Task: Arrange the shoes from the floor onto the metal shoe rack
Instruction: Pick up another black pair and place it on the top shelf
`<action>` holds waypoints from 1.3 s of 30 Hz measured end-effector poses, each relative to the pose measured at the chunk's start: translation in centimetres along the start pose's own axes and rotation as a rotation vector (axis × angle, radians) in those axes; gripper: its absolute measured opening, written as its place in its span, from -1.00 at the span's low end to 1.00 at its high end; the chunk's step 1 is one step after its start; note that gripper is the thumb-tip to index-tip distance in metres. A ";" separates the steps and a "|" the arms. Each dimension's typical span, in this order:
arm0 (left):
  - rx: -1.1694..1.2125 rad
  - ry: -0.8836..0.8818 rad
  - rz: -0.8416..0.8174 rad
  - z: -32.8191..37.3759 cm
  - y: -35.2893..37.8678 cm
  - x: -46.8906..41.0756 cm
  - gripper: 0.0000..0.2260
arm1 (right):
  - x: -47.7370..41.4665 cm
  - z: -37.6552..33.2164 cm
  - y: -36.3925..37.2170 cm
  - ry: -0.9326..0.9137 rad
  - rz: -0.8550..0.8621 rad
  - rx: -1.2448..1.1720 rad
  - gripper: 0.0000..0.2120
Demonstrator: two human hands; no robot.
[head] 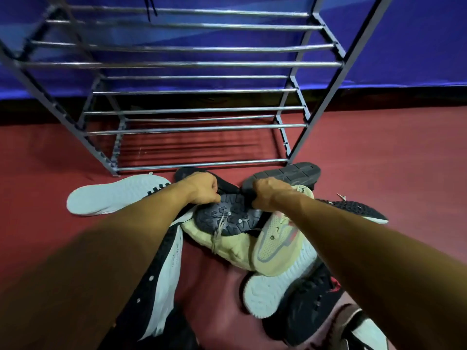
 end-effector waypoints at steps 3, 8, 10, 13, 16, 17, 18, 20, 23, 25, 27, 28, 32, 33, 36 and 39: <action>-0.021 0.051 -0.031 3.2 0.8 -2.4 -0.76 | -0.5 1.5 0.9 0.022 0.011 0.031 -0.56; -0.045 0.089 -0.036 6.7 1.7 -5.9 -0.51 | -1.1 3.5 -0.3 0.027 0.042 -0.019 -0.57; -0.049 0.087 -0.035 7.8 2.3 -6.9 -0.40 | -1.2 4.1 -0.6 0.032 0.058 -0.044 -0.61; -0.105 0.075 -0.060 8.8 3.6 -7.8 -0.21 | -1.6 4.4 -0.4 0.025 0.075 -0.051 -0.65; -0.115 0.077 -0.041 8.8 3.7 -8.4 -0.18 | -1.7 4.7 -0.6 0.032 0.072 -0.083 -0.66; -0.115 0.087 -0.027 8.7 3.5 -8.4 -0.19 | -1.7 4.9 -0.8 0.035 0.072 -0.097 -0.66; -0.119 0.101 -0.008 8.5 3.3 -8.4 -0.21 | -1.5 5.1 -1.0 0.038 0.074 -0.109 -0.66; -0.120 0.127 0.021 8.3 2.8 -8.1 -0.31 | -1.2 5.4 -1.4 0.035 0.092 -0.125 -0.64; -0.050 0.195 0.039 8.6 1.8 -6.9 -0.54 | -0.8 5.4 -2.6 0.023 0.167 -0.142 -0.63; 0.082 0.205 0.064 8.4 0.4 -5.4 -0.64 | -0.5 5.0 -3.7 0.008 0.229 -0.141 -0.62; 0.208 0.167 0.098 7.2 -1.0 -3.5 -0.68 | 0.1 4.5 -4.4 -0.004 0.278 -0.119 -0.57; 0.253 0.146 0.114 6.3 -1.5 -2.6 -0.68 | 0.5 4.3 -4.7 -0.005 0.298 -0.118 -0.57; 0.338 0.089 0.125 3.6 -3.4 1.9 -0.69 | 2.5 2.1 -5.9 -0.047 0.320 -0.126 -0.65; 0.340 0.081 0.137 3.2 -4.1 2.9 -0.70 | 3.0 1.3 -6.4 -0.072 0.317 -0.120 -0.67; 0.332 0.040 0.202 2.3 -6.8 6.2 -0.67 | 5.0 -1.5 -8.9 -0.154 0.328 -0.090 -0.75; 0.296 0.027 0.251 2.1 -9.6 9.3 -0.62 | 7.2 -3.7 -11.1 -0.213 0.345 -0.048 -0.81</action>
Point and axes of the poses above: each hand's wrist, its own x-axis away from the middle knuckle, its own y-axis out of the palm, z = x × y, the point moved 7 cm from there along -x, towards the middle knuckle, and after that the axes turned 11 degrees about -x, right-handed, at the moved point
